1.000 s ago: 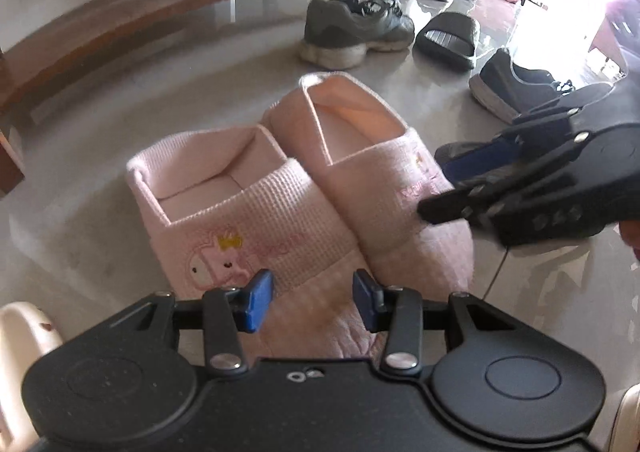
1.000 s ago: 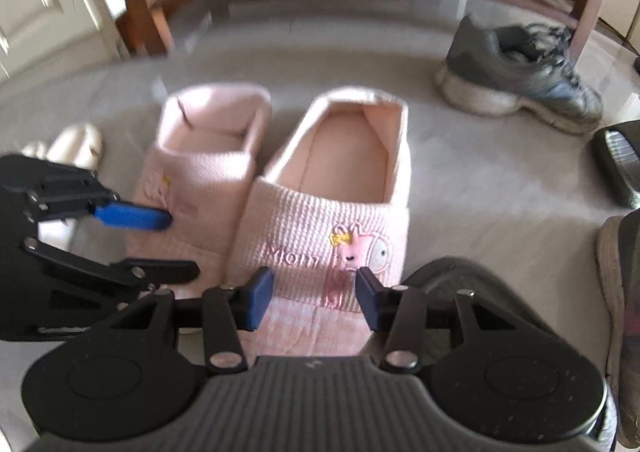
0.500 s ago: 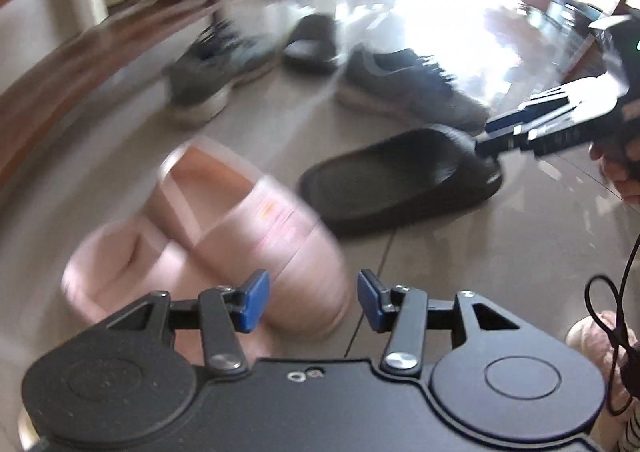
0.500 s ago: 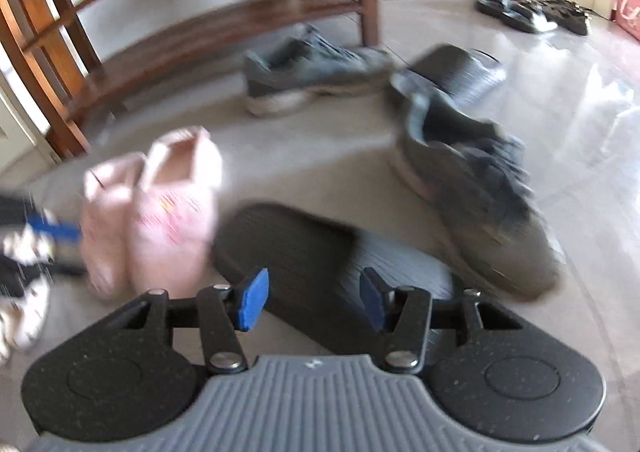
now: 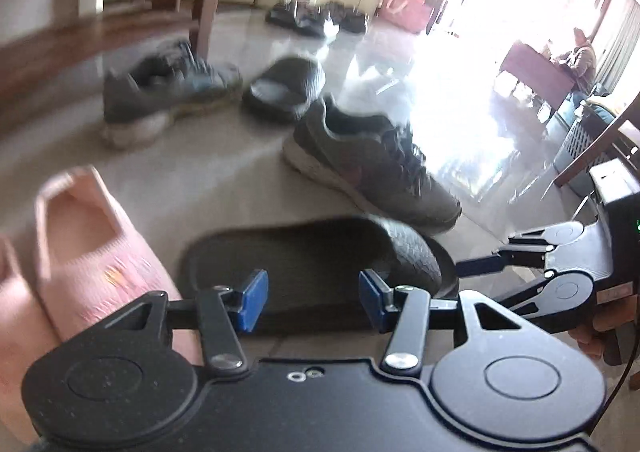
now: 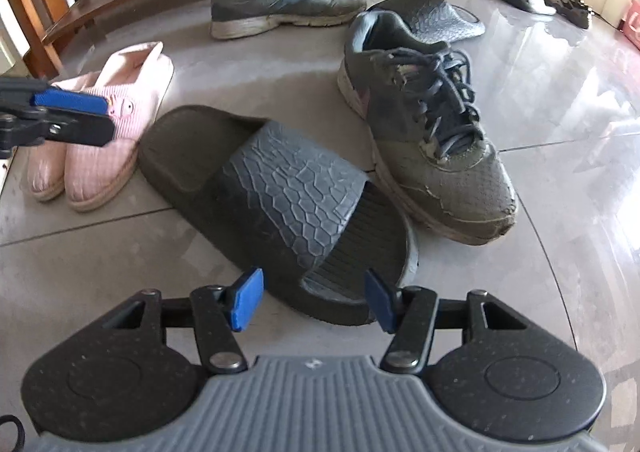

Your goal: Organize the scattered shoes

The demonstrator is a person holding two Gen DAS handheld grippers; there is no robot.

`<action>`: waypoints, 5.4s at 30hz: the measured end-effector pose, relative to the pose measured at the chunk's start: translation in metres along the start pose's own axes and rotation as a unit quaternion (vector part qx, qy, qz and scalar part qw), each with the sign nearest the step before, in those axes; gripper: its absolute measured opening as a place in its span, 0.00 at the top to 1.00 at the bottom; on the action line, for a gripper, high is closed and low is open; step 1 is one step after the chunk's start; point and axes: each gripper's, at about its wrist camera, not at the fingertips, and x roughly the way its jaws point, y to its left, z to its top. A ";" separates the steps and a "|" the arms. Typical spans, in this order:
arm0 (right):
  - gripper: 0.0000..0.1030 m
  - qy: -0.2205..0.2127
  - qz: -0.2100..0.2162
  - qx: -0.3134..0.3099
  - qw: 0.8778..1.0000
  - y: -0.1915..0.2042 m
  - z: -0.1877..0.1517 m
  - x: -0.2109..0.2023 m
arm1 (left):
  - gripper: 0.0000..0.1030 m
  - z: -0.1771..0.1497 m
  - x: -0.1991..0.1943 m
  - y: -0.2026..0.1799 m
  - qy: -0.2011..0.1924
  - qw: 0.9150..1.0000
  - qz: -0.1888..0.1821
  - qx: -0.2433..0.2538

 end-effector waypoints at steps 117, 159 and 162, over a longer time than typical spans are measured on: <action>0.51 -0.100 -0.079 0.046 0.991 -0.070 0.207 -0.045 | 0.91 0.229 0.121 0.134 -0.030 0.995 0.055 0.083; 0.51 -0.105 -0.211 0.074 0.969 -0.176 0.304 -0.082 | 0.93 0.349 0.122 -0.014 -0.039 0.948 -0.240 0.206; 0.51 -0.156 -0.254 0.107 0.948 -0.196 0.285 -0.112 | 0.93 0.343 0.145 -0.051 -0.026 0.933 -0.263 0.243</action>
